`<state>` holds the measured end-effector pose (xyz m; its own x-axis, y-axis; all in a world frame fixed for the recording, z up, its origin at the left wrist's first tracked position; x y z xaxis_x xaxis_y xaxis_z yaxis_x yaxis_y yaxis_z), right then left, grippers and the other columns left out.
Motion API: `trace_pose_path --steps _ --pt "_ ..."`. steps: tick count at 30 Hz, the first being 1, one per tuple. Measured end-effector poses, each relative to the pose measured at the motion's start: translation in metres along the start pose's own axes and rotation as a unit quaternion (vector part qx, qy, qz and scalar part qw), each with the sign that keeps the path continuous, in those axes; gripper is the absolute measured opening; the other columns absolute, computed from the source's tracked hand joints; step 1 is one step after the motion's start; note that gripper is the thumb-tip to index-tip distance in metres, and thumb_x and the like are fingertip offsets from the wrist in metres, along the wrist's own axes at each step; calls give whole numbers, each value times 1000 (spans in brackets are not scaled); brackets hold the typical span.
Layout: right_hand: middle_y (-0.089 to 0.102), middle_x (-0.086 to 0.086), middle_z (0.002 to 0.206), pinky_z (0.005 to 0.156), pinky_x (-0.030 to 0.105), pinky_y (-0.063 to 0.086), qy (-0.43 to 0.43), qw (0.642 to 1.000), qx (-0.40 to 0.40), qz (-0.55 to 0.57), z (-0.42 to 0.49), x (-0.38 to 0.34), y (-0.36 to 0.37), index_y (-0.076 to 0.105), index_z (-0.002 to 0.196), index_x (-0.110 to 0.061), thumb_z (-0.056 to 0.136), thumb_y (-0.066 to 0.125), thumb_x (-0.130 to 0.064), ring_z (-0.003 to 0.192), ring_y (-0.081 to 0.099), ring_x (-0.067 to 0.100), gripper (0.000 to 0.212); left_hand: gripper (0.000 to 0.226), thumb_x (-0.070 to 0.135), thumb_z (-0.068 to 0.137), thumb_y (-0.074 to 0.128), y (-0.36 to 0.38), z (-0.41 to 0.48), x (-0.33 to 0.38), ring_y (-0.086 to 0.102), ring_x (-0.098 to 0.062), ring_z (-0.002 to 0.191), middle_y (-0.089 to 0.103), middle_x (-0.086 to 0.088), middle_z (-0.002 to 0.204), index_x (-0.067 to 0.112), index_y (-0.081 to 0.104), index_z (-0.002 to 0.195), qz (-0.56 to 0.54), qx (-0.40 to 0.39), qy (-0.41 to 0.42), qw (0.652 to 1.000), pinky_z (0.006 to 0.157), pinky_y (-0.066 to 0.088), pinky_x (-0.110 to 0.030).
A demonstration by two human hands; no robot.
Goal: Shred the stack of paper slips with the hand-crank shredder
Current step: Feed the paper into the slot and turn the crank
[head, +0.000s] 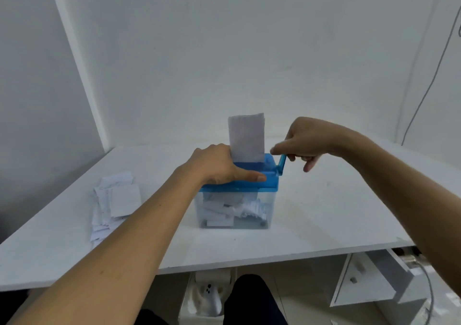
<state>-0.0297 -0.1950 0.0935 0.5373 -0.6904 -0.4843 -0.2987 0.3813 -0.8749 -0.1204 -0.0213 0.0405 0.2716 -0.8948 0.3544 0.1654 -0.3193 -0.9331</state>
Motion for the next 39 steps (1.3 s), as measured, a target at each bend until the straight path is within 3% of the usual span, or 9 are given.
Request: trace_pose_path --steps 3,6,10,15,20,26,31,34,39 --pt "58 1 55 49 25 57 -23 997 69 18 15 10 4 70 73 -3 91 70 -39 53 60 16 40 106 97 45 57 2 2 0 59 -19 102 64 8 124 41 53 135 8 -3 6 1000 95 50 -41" --pt "66 6 74 42 21 48 -41 987 142 57 42 25 20 63 83 -8 93 68 -33 58 62 16 27 100 96 48 59 4 1 0 59 -17 102 65 10 125 43 55 133 6 -2 23 1000 92 50 -37" --pt "56 5 74 49 24 39 6 967 101 236 69 54 68 53 82 -13 96 64 -35 61 46 15 28 86 95 57 59 5 3 -3 58 -14 98 66 14 119 46 57 127 17 16 38 999 84 48 -32" --pt "52 7 70 50 23 35 80 912 126 383 59 75 118 57 83 -7 103 48 -19 58 39 14 25 101 106 46 43 10 6 -6 59 -10 91 67 15 111 42 58 123 48 30 45 997 79 49 -31" --pt "59 4 67 51 25 39 115 913 159 357 35 78 139 63 80 -9 103 45 -21 57 44 15 32 91 100 55 50 9 3 -5 58 -14 89 67 11 109 38 60 121 57 51 25 997 76 48 -32" --pt "63 7 68 48 19 41 100 937 107 318 -6 77 134 65 83 -8 106 43 -32 53 50 13 40 98 102 49 46 8 3 -4 58 -15 89 67 11 109 37 60 120 57 46 12 997 79 50 -34" --pt "50 1 59 52 26 42 40 942 30 333 -41 67 106 56 72 -12 105 39 -44 48 45 12 49 120 112 31 27 9 5 -3 60 -13 89 68 13 104 36 60 118 77 57 13 995 85 51 -36" --pt "46 -1 57 52 26 41 -45 932 -5 359 -52 52 73 55 69 -12 97 52 -46 51 44 14 44 112 109 36 36 7 2 -1 60 -15 91 67 11 105 35 60 117 69 51 7 996 87 51 -37" --pt "34 -1 55 51 29 37 -167 902 99 386 -22 44 46 47 62 -12 95 62 -37 49 38 17 44 90 98 51 56 5 -2 1 57 -19 92 62 10 104 35 58 114 53 52 -2 997 83 48 -35"
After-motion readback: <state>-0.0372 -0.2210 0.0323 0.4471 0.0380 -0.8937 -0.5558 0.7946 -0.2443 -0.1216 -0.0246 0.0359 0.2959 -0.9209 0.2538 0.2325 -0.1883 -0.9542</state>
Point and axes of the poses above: each hand's wrist, its own z-axis towards the middle knuckle, its own y-axis out of the palm, x = y × z, the point moved 4 cm from there along z, towards the middle knuckle
